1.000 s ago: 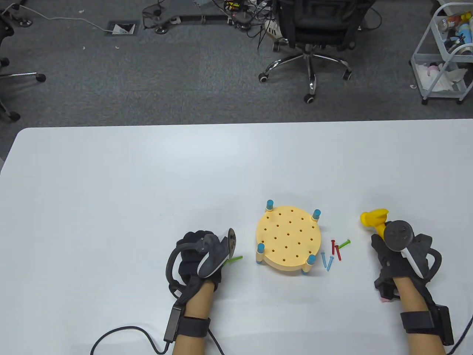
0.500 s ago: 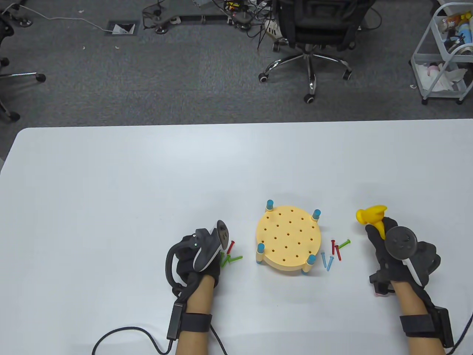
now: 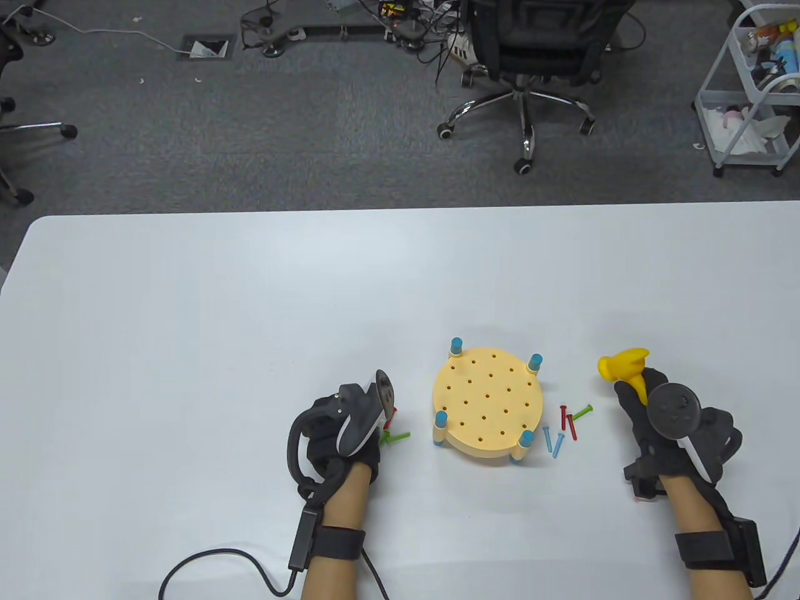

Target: Hammer toy nails into tap bench

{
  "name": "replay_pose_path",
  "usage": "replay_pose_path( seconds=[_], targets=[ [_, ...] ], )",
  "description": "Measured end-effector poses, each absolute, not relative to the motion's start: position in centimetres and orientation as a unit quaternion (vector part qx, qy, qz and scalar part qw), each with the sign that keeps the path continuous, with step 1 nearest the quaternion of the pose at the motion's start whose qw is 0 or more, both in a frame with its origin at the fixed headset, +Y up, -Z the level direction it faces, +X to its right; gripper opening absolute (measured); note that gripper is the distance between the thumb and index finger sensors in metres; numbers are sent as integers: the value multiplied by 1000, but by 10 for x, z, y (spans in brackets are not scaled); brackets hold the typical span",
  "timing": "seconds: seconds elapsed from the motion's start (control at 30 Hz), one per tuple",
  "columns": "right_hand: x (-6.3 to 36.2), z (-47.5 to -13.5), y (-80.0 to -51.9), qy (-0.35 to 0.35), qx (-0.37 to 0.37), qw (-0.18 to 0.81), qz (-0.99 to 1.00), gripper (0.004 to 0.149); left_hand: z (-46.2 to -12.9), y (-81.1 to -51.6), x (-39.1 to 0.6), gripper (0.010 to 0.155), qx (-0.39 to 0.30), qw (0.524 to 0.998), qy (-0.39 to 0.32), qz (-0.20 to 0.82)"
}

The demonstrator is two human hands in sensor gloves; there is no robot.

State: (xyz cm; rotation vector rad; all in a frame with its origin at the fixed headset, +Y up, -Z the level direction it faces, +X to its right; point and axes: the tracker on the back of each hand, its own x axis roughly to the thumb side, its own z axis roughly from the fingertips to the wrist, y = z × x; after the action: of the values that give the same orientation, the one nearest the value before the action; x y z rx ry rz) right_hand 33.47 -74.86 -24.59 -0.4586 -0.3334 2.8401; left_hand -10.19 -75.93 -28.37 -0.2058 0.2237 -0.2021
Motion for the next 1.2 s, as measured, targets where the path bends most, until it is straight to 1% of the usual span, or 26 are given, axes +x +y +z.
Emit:
replay_pose_path(
  seconds=[0.07, 0.27, 0.43, 0.5, 0.67, 0.73, 0.83, 0.9, 0.97, 1.0, 1.1, 1.17, 1.2],
  targets=[
    [335, -246, -749, -114, -157, 122, 973, 60, -283, -758, -100, 47, -102, 982, 114, -110],
    [334, -247, -750, -115, -153, 123, 974, 60, -275, -746, -97, 47, -114, 975, 151, -118],
    [335, -247, -751, -114, -151, 127, 974, 60, -274, -743, -101, 50, -126, 973, 177, -79],
    [335, -247, -751, -114, -150, 128, 974, 60, -274, -744, -100, 51, -126, 973, 181, -72],
    [334, -247, -752, -116, -145, 128, 974, 60, -274, -750, -90, 55, -105, 974, 174, -98],
    [334, -247, -753, -116, -141, 131, 974, 60, -273, -750, -93, 57, -120, 974, 170, -88],
    [334, -248, -754, -108, -120, 143, 976, 59, -270, -746, -108, 54, -112, 979, 167, -18],
    [335, -249, -753, -104, -103, 147, 978, 57, -269, -739, -122, 46, -109, 980, 161, 34],
    [336, -249, -751, -102, -93, 150, 979, 56, -266, -729, -133, 45, -78, 980, 155, 99],
    [336, -249, -751, -99, -91, 151, 979, 56, -265, -725, -137, 45, -80, 979, 143, 123],
    [339, -248, -749, -101, -95, 165, 977, 56, -254, -704, -140, 44, -47, 963, 74, 255],
    [340, -248, -748, -108, -98, 171, 974, 56, -246, -688, -131, 44, -15, 947, 1, 320],
    [339, -247, -747, -114, -99, 175, 973, 56, -239, -679, -121, 44, 19, 938, -42, 342]
  ],
)
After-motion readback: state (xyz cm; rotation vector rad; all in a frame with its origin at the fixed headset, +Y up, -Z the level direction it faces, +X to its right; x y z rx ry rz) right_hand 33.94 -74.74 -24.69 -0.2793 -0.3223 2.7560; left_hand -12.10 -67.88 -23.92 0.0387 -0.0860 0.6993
